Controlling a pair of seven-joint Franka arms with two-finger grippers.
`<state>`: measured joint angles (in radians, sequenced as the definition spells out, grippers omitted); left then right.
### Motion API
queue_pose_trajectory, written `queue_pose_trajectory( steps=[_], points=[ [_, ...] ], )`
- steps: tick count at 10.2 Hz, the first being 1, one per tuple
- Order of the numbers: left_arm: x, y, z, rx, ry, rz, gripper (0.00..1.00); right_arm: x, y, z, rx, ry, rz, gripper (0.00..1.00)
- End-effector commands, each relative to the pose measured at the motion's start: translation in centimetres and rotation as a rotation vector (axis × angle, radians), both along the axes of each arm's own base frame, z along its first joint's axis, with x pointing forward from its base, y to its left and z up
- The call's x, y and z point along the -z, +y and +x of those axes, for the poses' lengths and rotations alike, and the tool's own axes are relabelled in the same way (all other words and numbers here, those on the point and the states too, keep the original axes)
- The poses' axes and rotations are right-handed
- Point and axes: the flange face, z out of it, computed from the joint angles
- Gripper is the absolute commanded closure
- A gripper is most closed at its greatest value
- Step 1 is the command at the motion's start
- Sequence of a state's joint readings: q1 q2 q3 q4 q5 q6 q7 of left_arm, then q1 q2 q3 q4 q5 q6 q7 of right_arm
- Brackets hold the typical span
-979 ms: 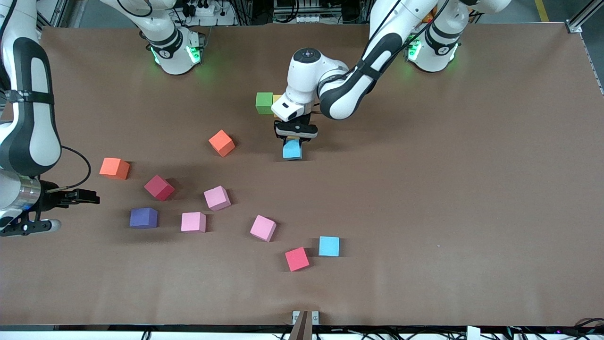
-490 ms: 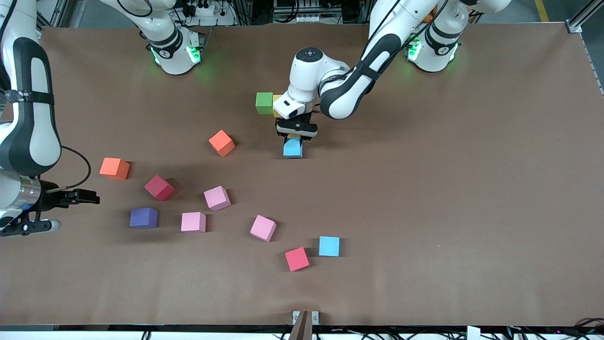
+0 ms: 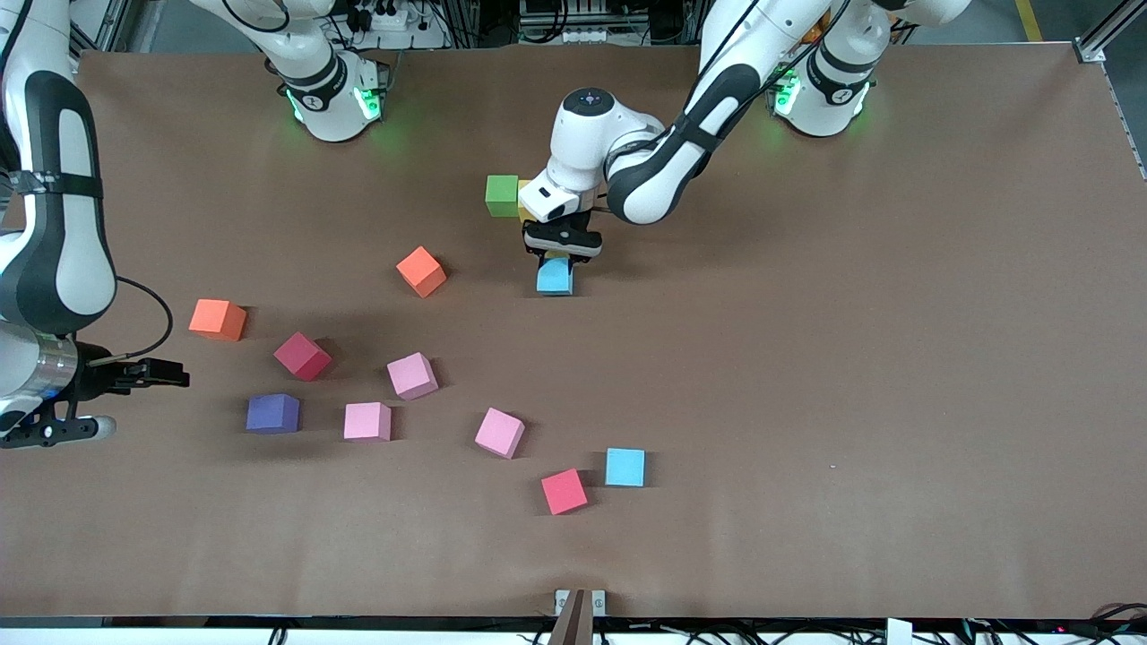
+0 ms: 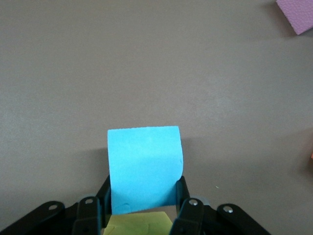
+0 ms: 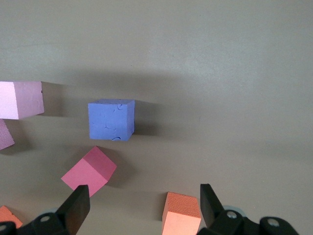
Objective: Form number 2 with 11 blocks
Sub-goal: 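Lower the cyan cube toward the table beside the yellow cube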
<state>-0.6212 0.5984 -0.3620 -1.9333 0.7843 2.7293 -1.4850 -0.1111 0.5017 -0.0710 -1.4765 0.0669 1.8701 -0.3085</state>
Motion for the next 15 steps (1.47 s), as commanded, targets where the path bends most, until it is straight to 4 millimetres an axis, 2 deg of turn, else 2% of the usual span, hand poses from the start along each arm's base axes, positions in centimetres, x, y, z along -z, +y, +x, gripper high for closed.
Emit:
queue_pose_trajectory(
  steps=[1,7,11,15],
  points=[
    [-1.0,1.5,0.3,-0.011,-0.018,-0.007,0.76,-0.2,-0.2,0.1,-0.008,-0.009,0.023,0.0],
    [-1.3,0.6,-1.2,-0.032,0.003,-0.036,0.76,-0.2,-0.2,0.1,-0.008,-0.009,0.023,0.0],
    [-1.0,1.0,-1.6,-0.011,-0.002,-0.027,0.76,-0.2,-0.2,0.1,-0.008,-0.009,0.023,0.0],
    [-1.0,1.4,-1.0,-0.005,-0.005,-0.034,0.76,-0.2,-0.2,0.1,-0.008,-0.009,0.023,0.0]
  ],
)
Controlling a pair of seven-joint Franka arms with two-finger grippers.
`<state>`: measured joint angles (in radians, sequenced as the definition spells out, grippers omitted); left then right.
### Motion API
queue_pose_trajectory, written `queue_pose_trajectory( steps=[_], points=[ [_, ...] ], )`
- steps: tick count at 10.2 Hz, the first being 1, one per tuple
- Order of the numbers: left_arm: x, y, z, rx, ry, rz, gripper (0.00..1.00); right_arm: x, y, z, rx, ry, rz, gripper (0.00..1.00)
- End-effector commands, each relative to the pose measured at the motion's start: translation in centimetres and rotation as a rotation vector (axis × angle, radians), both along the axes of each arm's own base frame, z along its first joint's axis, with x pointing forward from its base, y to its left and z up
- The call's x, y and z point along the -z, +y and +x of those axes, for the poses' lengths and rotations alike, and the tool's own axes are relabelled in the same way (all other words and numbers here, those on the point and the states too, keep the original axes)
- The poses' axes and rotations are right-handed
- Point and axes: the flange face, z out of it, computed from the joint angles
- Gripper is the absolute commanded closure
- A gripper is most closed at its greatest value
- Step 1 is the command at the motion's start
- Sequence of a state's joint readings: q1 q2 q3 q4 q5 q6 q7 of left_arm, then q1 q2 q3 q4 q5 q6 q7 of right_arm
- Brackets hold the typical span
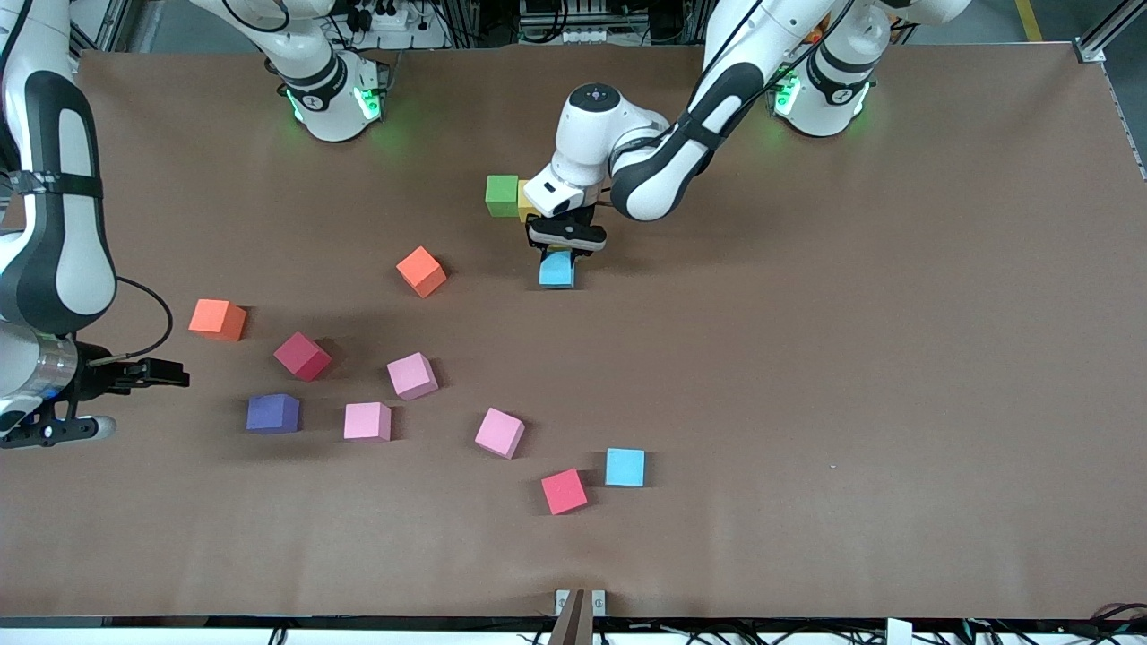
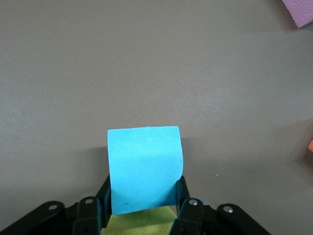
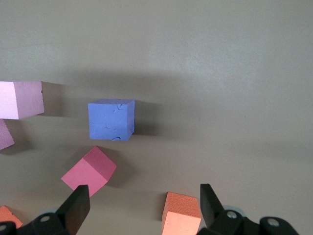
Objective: Form number 2 with 11 blocks
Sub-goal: 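Lower the cyan cube toward the table beside the yellow cube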
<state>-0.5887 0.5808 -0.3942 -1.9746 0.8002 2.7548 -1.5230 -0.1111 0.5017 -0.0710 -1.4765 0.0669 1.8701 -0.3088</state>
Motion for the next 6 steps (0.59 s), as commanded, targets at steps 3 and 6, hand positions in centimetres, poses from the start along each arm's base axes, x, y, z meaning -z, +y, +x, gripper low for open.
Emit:
queue_pose_trajectory(
  steps=[3,6],
  points=[
    [-0.91,1.0,0.16,0.008,-0.025,-0.009,0.76,-0.23,-0.2,0.06,-0.007,-0.009,0.023,0.0],
    [-0.63,1.06,-0.13,0.018,-0.037,-0.008,0.76,-0.23,-0.2,0.06,-0.007,-0.009,0.023,0.0]
  ],
)
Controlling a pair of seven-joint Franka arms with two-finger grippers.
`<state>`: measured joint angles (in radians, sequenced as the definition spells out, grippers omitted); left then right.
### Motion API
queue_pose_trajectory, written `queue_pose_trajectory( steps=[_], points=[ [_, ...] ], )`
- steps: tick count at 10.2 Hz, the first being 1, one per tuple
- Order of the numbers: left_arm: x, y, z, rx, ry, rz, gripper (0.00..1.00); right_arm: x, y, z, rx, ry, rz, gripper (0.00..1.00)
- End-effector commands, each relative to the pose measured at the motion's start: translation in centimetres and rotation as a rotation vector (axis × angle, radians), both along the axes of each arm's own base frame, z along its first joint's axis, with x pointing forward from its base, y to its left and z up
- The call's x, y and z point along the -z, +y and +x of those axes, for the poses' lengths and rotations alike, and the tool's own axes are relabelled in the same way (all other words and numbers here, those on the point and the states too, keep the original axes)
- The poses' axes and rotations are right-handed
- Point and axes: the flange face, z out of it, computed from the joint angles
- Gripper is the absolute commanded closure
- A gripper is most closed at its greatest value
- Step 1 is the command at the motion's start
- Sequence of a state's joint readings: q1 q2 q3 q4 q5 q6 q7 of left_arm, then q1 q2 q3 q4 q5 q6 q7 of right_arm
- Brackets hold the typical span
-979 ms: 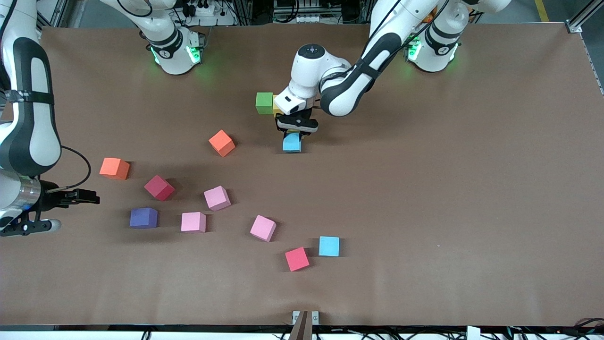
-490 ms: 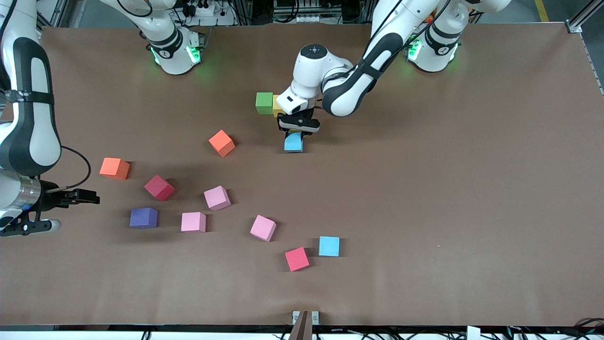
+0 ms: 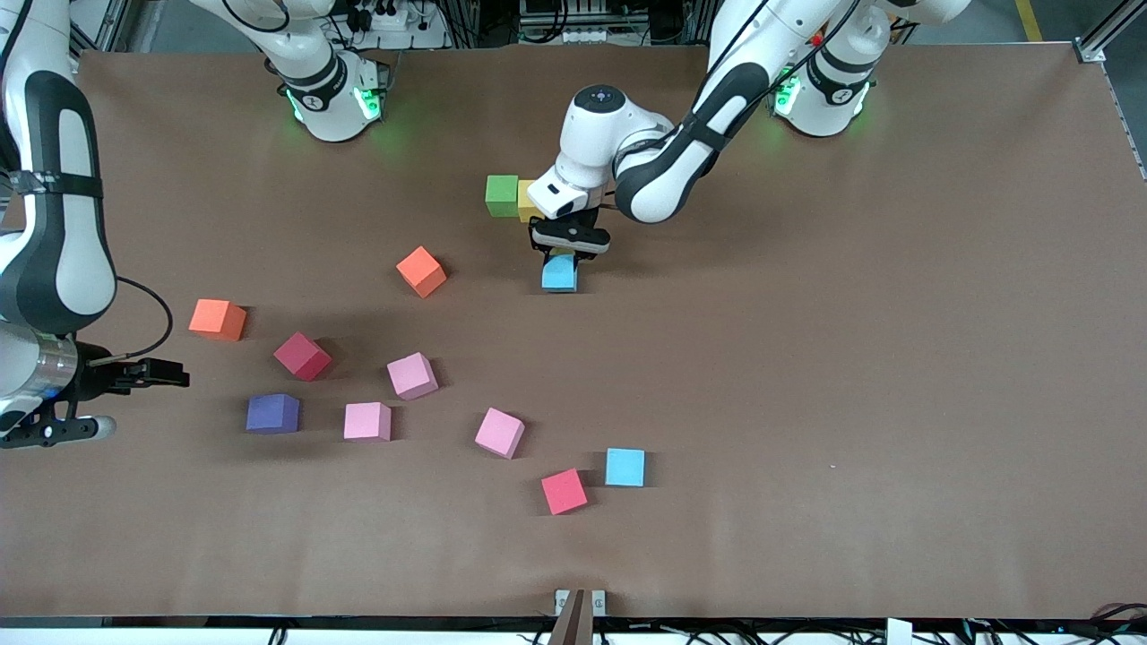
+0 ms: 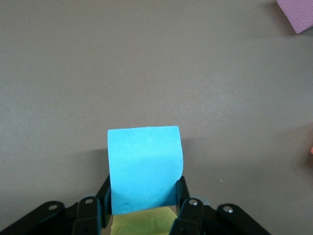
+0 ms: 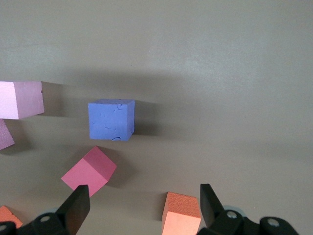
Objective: Form number 2 with 11 blocks
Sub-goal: 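Lower the cyan cube toward the table beside the yellow cube, then set the cyan cube down against the yellow cube with the left gripper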
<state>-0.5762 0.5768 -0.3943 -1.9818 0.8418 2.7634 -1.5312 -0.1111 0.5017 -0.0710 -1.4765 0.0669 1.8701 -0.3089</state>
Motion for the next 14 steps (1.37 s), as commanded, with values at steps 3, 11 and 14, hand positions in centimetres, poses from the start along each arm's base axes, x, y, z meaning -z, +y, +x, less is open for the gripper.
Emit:
queue_pose_trajectory(
  steps=[3,11,14],
  points=[
    [-0.64,0.53,-0.51,-0.012,-0.013,-0.015,0.75,-0.23,-0.2,0.06,-0.007,-0.009,0.023,0.0],
    [-0.67,0.46,-0.44,-0.044,-0.006,-0.026,0.0,-0.23,-0.2,0.06,-0.007,-0.009,0.023,0.0],
    [-0.74,0.42,-0.41,-0.044,-0.007,-0.028,0.0,-0.23,-0.2,0.06,-0.007,-0.009,0.023,0.0]
  ],
)
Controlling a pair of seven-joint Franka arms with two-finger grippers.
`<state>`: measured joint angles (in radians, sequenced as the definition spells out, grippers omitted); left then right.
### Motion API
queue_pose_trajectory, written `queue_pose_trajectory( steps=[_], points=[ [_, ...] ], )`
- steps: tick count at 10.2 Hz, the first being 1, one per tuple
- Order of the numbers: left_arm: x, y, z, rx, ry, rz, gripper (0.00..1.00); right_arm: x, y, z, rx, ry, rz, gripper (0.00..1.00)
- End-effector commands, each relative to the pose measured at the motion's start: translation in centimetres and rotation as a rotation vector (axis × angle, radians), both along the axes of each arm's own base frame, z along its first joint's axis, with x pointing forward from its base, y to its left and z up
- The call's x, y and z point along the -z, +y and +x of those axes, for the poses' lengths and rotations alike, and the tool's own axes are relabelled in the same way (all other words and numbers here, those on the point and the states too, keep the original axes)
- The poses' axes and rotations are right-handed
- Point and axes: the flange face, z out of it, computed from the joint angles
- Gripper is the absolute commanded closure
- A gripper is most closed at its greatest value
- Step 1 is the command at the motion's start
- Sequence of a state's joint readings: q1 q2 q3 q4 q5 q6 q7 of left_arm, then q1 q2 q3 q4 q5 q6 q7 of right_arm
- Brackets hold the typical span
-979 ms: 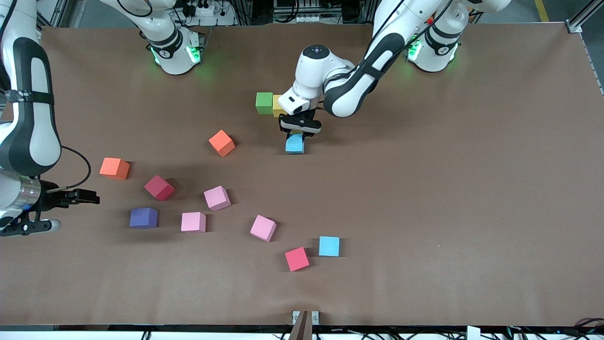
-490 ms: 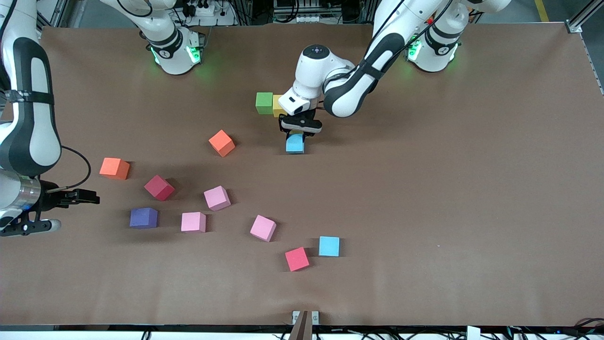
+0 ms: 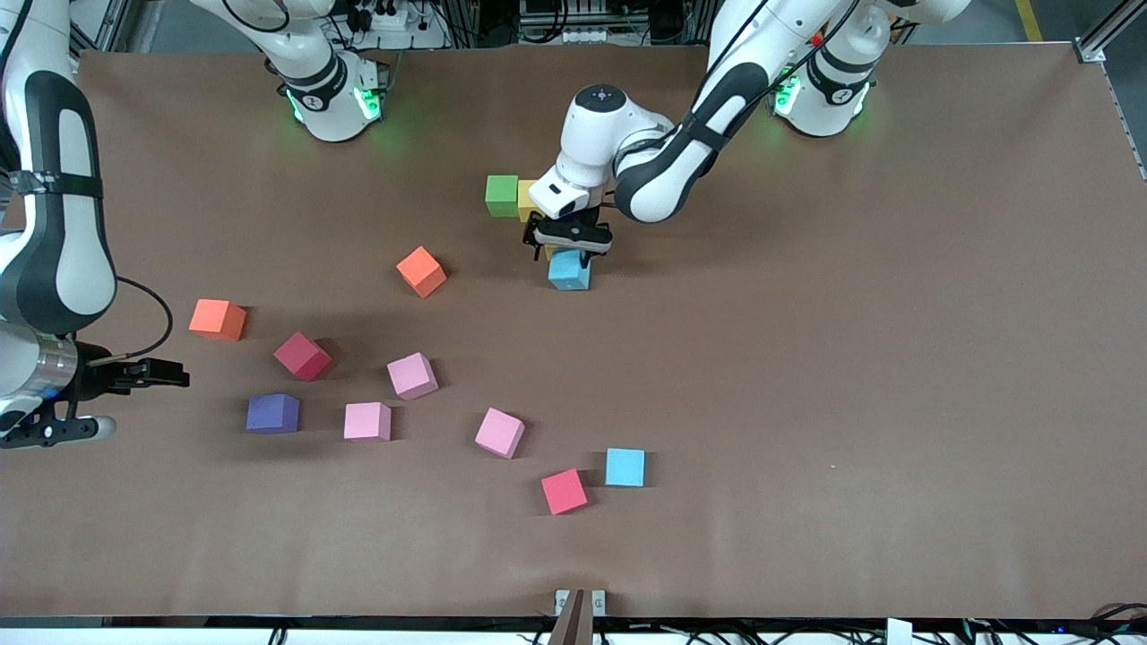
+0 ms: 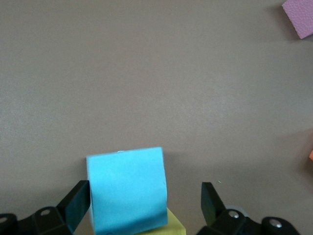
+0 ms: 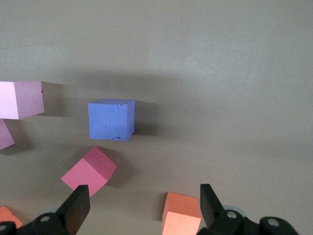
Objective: Form number 2 with 11 blocks
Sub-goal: 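Set the cyan cube down against the yellow cube with the left gripper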
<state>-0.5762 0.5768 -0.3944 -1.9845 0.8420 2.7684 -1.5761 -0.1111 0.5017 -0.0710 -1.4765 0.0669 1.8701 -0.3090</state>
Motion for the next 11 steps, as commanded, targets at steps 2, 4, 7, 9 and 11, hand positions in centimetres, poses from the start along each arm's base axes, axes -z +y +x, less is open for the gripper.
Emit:
queue_pose_trajectory(
  steps=[2,4,7,9,11],
  points=[
    [-0.62,0.28,-0.33,-0.001,-0.018,-0.013,0.0,-0.23,-0.2,0.06,-0.007,-0.009,0.023,0.0],
    [-0.76,0.1,-0.27,0.004,-0.023,-0.015,0.0,-0.23,-0.2,0.06,-0.007,-0.009,0.023,0.0],
    [-0.56,0.18,-0.4,0.063,-0.067,0.002,0.0,-0.23,-0.2,0.06,-0.007,-0.009,0.023,0.0],
    [-0.9,-0.18,-0.34,0.084,-0.088,-0.001,0.0,-0.23,-0.2,0.06,-0.007,-0.009,0.023,0.0],
    [-1.02,-0.41,-0.38,0.088,-0.094,-0.004,0.0,-0.23,-0.2,0.06,-0.007,-0.009,0.023,0.0]
  ],
)
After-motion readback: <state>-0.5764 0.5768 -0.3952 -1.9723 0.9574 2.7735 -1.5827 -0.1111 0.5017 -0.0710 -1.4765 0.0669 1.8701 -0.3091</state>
